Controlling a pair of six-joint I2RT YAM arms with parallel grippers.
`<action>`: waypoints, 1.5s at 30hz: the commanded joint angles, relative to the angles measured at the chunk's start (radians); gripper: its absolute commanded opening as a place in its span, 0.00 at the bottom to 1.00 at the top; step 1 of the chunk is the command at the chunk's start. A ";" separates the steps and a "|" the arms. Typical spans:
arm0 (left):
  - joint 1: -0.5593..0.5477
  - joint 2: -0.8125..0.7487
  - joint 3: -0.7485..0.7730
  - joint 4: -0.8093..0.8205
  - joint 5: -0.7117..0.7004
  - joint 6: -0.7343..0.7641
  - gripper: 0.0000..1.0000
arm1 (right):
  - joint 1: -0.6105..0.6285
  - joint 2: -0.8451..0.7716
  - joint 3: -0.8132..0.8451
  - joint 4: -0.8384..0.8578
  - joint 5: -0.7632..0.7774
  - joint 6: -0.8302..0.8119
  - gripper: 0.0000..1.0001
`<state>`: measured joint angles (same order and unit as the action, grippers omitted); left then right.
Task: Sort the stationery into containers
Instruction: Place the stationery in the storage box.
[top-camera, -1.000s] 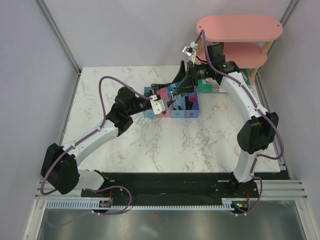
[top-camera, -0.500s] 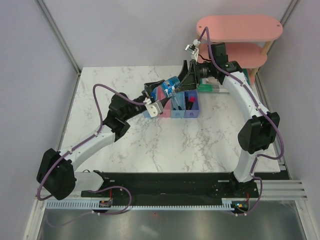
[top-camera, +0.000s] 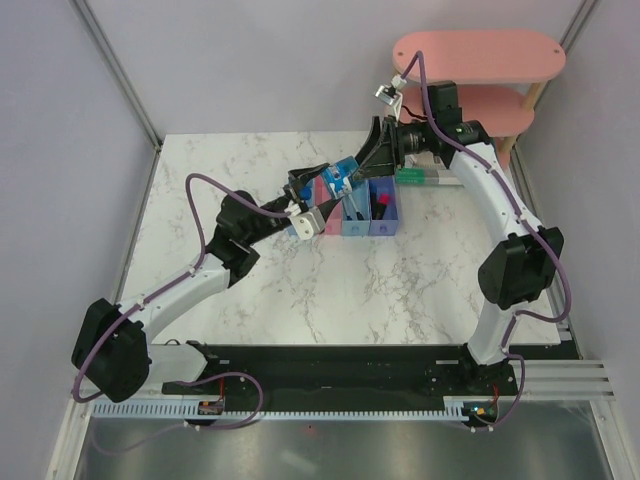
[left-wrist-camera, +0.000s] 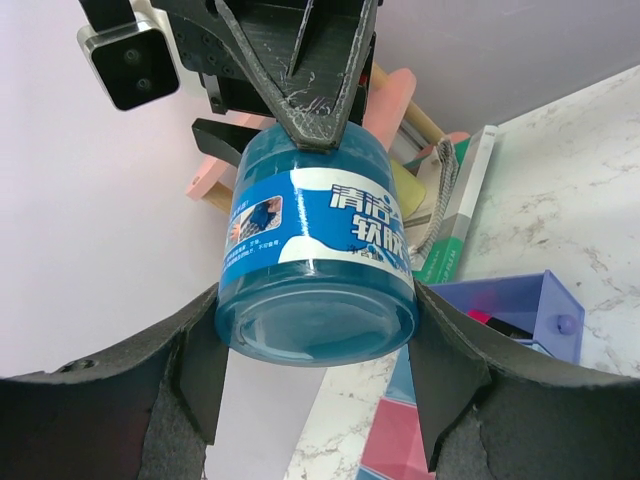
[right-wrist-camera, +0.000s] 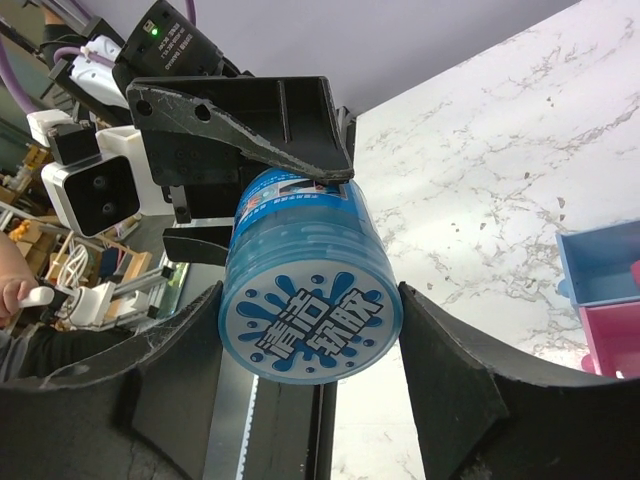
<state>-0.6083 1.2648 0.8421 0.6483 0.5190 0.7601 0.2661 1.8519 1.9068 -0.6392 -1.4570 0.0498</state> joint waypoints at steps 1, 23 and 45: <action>0.001 -0.004 0.023 0.079 -0.016 0.077 0.02 | 0.016 -0.079 -0.002 0.018 -0.072 -0.004 0.56; 0.001 0.105 0.345 -0.796 0.020 0.223 1.00 | 0.015 -0.138 -0.052 0.139 -0.048 0.097 0.01; 0.252 -0.026 0.540 -1.418 -0.152 -0.056 1.00 | 0.143 0.016 0.033 -0.027 1.004 -0.412 0.00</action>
<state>-0.4278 1.2098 1.2964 -0.6449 0.4335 0.8131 0.3653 1.8179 1.8523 -0.6415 -0.7067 -0.2077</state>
